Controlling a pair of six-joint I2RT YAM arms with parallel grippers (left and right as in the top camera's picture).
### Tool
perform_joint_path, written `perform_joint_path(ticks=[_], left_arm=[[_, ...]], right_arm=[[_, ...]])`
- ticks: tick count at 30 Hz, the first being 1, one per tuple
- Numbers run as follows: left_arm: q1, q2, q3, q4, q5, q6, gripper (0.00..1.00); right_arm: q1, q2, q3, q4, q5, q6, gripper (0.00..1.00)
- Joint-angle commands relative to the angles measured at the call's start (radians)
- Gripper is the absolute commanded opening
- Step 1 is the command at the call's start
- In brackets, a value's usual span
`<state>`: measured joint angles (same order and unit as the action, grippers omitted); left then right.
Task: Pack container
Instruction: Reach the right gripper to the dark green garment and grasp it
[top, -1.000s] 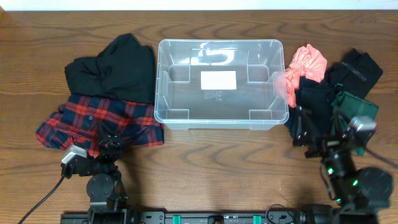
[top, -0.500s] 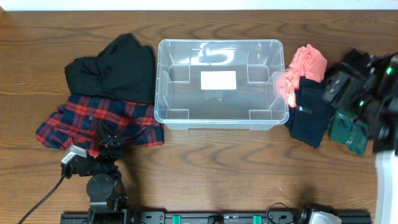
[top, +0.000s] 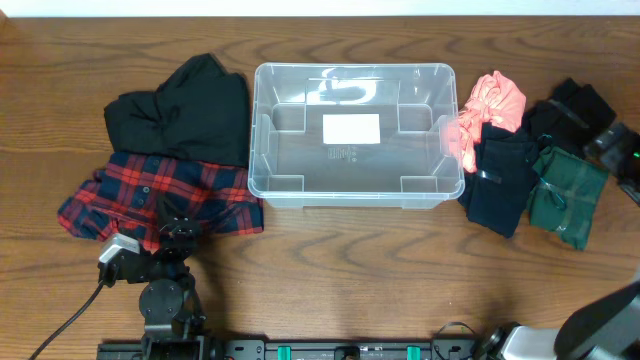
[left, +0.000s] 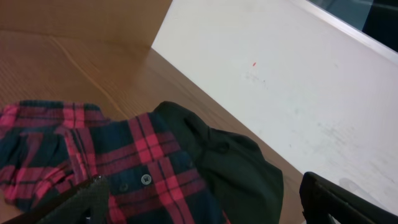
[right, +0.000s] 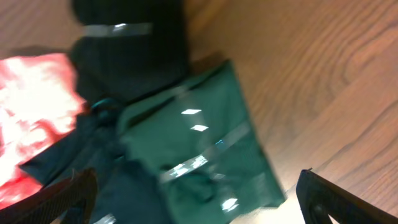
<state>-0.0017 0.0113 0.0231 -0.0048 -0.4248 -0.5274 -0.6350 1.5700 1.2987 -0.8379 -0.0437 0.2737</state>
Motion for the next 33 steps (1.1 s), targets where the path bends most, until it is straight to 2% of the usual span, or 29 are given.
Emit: perform_joint_path(ticks=[1,5,10,13,15,17,19,21,22,27,29,31,33], left_arm=[[0.003,0.0,-0.018,-0.036,-0.002,-0.002,0.98],[0.003,0.0,-0.018,-0.036,-0.002,-0.002,0.98],[0.003,0.0,-0.018,-0.036,-0.002,-0.002,0.98],[0.003,0.0,-0.018,-0.036,-0.002,-0.002,0.98],[0.003,0.0,-0.018,-0.036,-0.002,-0.002,0.98],[0.003,0.0,-0.018,-0.036,-0.002,-0.002,0.98],[0.003,0.0,-0.018,-0.036,-0.002,-0.002,0.98],[0.003,0.0,-0.018,-0.036,-0.002,-0.002,0.98],[0.003,0.0,-0.018,-0.036,-0.002,-0.002,0.98],[0.003,0.0,-0.018,-0.036,-0.002,-0.002,0.98],[0.003,0.0,-0.018,-0.036,-0.002,-0.002,0.98],[0.003,0.0,-0.018,-0.036,-0.002,-0.002,0.98],[0.003,0.0,-0.018,-0.036,-0.002,-0.002,0.98]], right_arm=[[-0.079,0.082,0.002,0.016,-0.159,-0.154,0.99],[-0.144,0.207,0.002,0.026,-0.326,-0.306,0.99],[-0.179,0.334,0.002,0.026,-0.351,-0.32,0.98],[-0.181,0.394,0.002,0.034,-0.404,-0.365,0.91],[-0.179,0.43,0.002,0.039,-0.45,-0.39,0.83],[-0.175,0.464,0.002,0.041,-0.463,-0.395,0.7],[-0.169,0.494,0.002,0.04,-0.466,-0.395,0.47],[-0.169,0.508,0.002,0.031,-0.482,-0.395,0.19],[-0.17,0.508,0.002,0.024,-0.486,-0.395,0.15],[-0.178,0.425,0.013,-0.012,-0.538,-0.388,0.12],[-0.177,0.343,0.013,-0.012,-0.602,-0.367,0.11],[-0.167,0.239,0.013,-0.013,-0.676,-0.33,0.02],[-0.146,0.131,0.013,-0.015,-0.749,-0.286,0.01]])
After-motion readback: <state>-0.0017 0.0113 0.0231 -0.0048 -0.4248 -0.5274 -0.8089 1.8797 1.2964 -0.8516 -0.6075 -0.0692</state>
